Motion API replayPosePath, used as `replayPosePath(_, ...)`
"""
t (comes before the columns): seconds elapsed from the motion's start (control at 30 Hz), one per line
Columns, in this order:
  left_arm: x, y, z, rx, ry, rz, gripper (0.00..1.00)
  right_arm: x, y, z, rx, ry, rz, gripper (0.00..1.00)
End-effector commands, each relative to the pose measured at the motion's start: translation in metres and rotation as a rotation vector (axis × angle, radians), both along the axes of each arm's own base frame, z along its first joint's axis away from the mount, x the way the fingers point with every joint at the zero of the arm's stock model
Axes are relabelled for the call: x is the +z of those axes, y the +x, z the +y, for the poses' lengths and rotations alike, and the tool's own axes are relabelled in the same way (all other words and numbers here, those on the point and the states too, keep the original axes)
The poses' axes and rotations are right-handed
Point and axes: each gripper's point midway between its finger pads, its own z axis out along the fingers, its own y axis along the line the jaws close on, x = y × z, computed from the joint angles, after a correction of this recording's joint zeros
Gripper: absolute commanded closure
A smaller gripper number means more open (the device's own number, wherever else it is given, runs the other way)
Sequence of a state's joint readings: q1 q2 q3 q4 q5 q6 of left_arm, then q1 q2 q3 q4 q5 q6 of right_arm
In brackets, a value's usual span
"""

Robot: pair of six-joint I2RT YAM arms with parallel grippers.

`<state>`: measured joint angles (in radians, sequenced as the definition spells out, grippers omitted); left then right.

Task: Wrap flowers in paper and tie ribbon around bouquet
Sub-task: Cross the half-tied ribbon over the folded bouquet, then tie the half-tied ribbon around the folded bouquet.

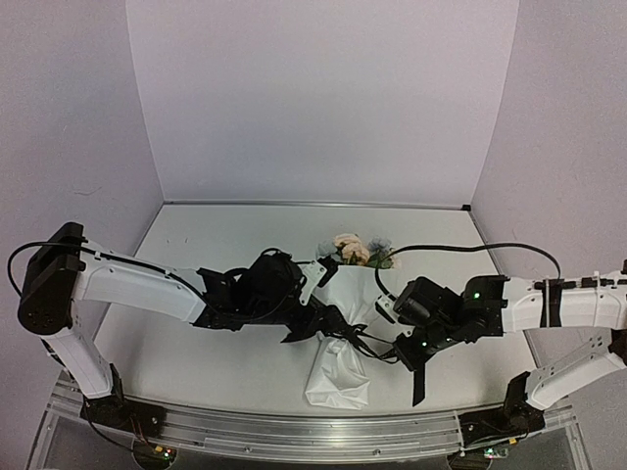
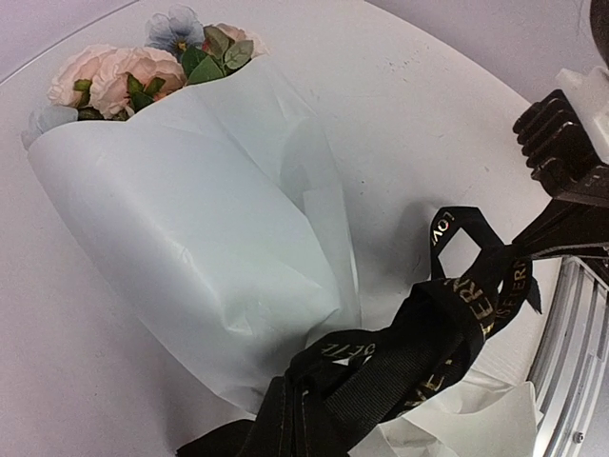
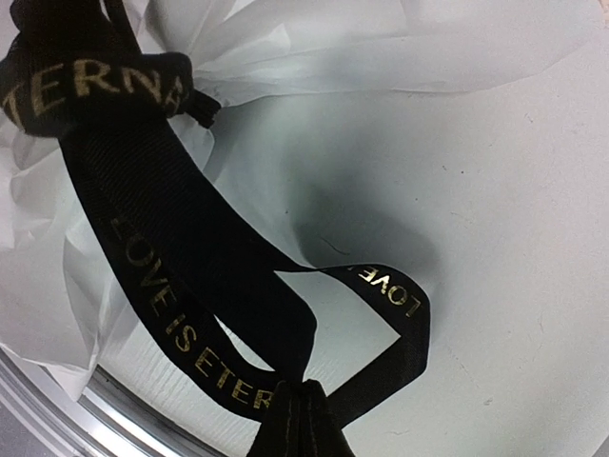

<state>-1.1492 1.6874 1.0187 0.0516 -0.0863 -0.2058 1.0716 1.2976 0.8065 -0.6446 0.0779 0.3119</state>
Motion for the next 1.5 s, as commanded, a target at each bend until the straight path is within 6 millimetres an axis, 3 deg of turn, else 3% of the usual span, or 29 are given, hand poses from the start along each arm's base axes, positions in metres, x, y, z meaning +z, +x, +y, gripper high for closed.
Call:
replayPosePath(0.0, 0.029, 0.008, 0.002, 0.030, -0.051, -0.057, 1.00, -0.004, 0.003, -0.015, -0.029, -0.031, -0.020, 1.00)
replayPosePath(0.2, 0.040, 0.011, 0.004, 0.048, -0.077, -0.078, 1.00, -0.011, 0.000, -0.022, -0.041, -0.046, -0.011, 1.00)
replayPosePath(0.37, 0.044, 0.017, 0.017, 0.107, -0.103, -0.074, 1.00, -0.011, 0.000, -0.020, -0.041, -0.041, -0.003, 1.00)
replayPosePath(0.87, 0.022, 0.015, 0.073, 0.309, -0.167, 0.002, 1.00, -0.014, 0.007, -0.005, -0.054, -0.054, 0.023, 1.00)
replayPosePath(1.47, 0.003, 0.017, 0.118, 0.498, -0.195, 0.041, 1.00, -0.024, 0.022, -0.028, -0.179, -0.128, -0.043, 1.00)
